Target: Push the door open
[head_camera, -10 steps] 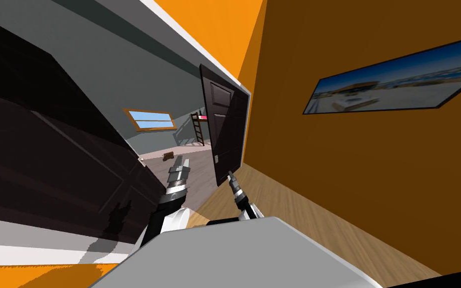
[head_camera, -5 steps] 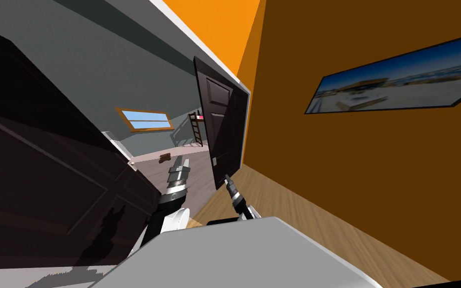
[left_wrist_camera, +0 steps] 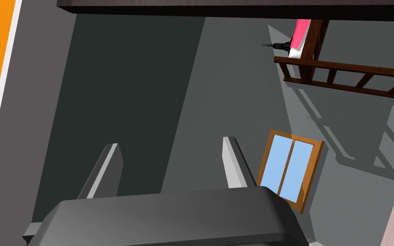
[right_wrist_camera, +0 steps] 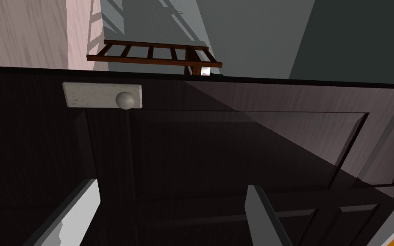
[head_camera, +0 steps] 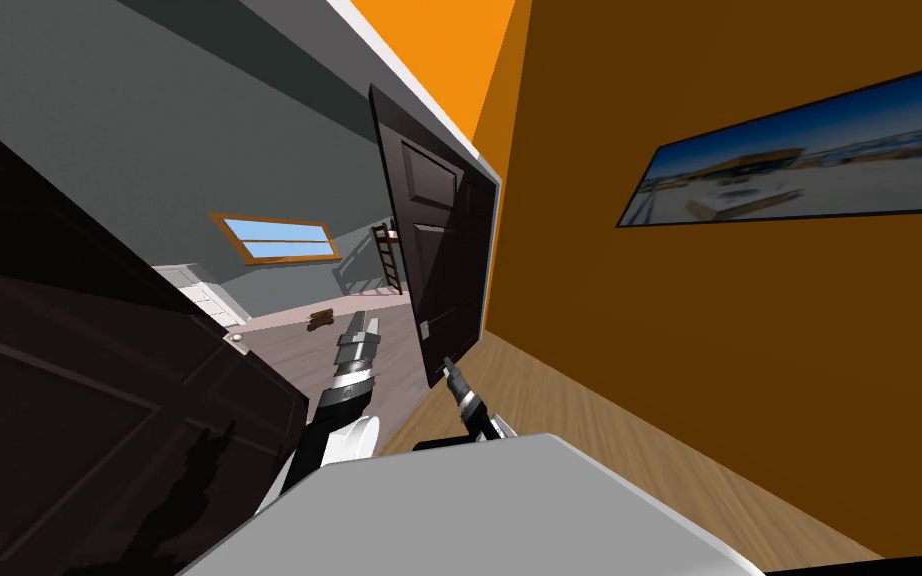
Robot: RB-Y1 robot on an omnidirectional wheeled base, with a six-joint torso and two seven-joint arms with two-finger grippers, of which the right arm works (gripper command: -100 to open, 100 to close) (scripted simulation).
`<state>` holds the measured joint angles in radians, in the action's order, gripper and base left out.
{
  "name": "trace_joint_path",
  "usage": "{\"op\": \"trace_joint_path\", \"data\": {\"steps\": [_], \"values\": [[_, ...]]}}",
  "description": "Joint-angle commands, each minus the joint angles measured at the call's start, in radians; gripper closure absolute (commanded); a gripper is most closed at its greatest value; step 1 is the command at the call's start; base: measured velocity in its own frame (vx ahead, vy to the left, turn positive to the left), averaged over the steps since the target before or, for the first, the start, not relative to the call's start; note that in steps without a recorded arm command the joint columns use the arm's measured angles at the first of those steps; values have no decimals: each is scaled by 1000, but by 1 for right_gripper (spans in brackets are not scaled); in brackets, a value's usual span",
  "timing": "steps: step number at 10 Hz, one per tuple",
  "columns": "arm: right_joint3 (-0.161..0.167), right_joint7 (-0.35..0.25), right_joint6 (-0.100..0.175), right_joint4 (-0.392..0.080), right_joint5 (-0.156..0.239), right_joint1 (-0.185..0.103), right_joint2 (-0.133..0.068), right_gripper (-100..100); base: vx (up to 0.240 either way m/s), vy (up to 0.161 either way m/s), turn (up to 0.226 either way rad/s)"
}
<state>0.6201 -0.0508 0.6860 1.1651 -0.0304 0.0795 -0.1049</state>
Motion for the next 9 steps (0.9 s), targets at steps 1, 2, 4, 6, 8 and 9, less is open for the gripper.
{"op": "trace_joint_path", "data": {"steps": [1, 2, 4, 6, 8, 9], "values": [[22, -4, 5, -31, 2, -10, 2, -100, 136, -28, -30], [32, -6, 8, -48, 3, -17, 2, -100, 120, -2, -21], [49, -11, 15, -79, 5, -29, 3, -100, 95, 2, -20], [65, -15, 21, -108, 7, -40, 4, -100, 93, 11, -19], [90, -22, 30, -152, 10, -58, 6, -100, 124, -11, -29], [103, -25, 34, -175, 12, -67, 7, -100, 142, -2, -30]]}}
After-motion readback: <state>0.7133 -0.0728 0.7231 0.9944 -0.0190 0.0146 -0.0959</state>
